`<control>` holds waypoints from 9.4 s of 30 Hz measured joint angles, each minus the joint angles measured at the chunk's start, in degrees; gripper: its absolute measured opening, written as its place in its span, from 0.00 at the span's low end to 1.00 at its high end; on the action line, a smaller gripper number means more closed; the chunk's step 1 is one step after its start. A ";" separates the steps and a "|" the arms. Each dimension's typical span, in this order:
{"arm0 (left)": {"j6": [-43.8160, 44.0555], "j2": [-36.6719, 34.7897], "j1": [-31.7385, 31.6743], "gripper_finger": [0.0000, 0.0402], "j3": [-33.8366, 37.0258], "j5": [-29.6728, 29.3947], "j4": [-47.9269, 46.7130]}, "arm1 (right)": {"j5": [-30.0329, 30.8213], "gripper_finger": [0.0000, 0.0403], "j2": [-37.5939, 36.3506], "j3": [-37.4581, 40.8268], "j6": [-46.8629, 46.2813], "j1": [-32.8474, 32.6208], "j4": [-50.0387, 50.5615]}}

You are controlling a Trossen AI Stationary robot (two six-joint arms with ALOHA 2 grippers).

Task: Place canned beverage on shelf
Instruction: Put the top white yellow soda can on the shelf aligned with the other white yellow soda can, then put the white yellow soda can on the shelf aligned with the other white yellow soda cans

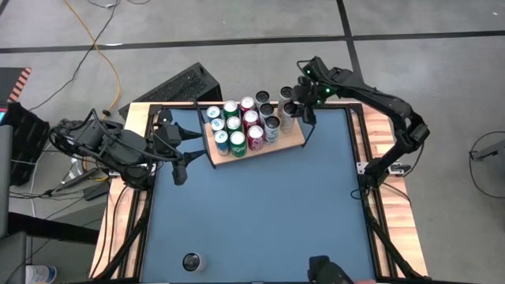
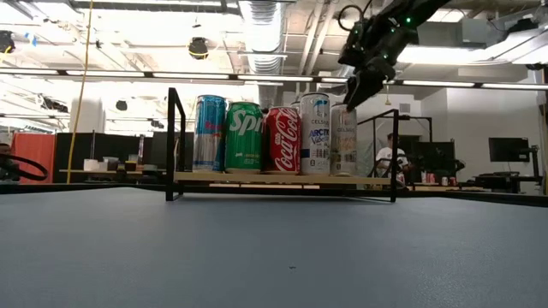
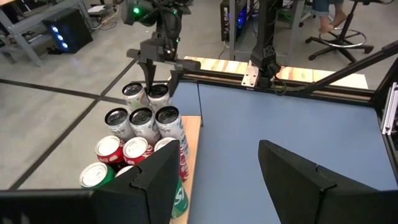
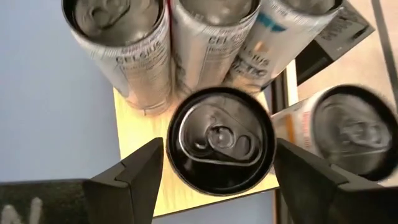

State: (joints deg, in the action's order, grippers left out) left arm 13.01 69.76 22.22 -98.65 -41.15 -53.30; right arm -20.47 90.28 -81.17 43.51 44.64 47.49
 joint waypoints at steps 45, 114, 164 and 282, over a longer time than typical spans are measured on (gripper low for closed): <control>-0.13 -0.02 0.02 0.51 0.00 1.38 -0.04 | 10.13 0.62 -7.43 5.57 -11.96 -9.54 0.62; 30.26 27.54 32.94 0.51 0.39 18.61 -10.54 | 16.43 0.62 -20.52 4.09 -54.01 -39.78 1.99; 47.93 28.79 35.32 0.88 3.66 16.94 -9.94 | 20.65 0.62 -20.55 4.14 -51.12 -39.62 1.72; -62.58 29.66 -13.51 0.62 8.31 57.73 8.14 | 3.62 0.62 -24.26 4.14 -24.96 -12.59 3.49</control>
State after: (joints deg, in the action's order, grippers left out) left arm -49.56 99.41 8.71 -90.34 16.58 -45.15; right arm -16.84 66.02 -77.03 18.55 32.05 50.98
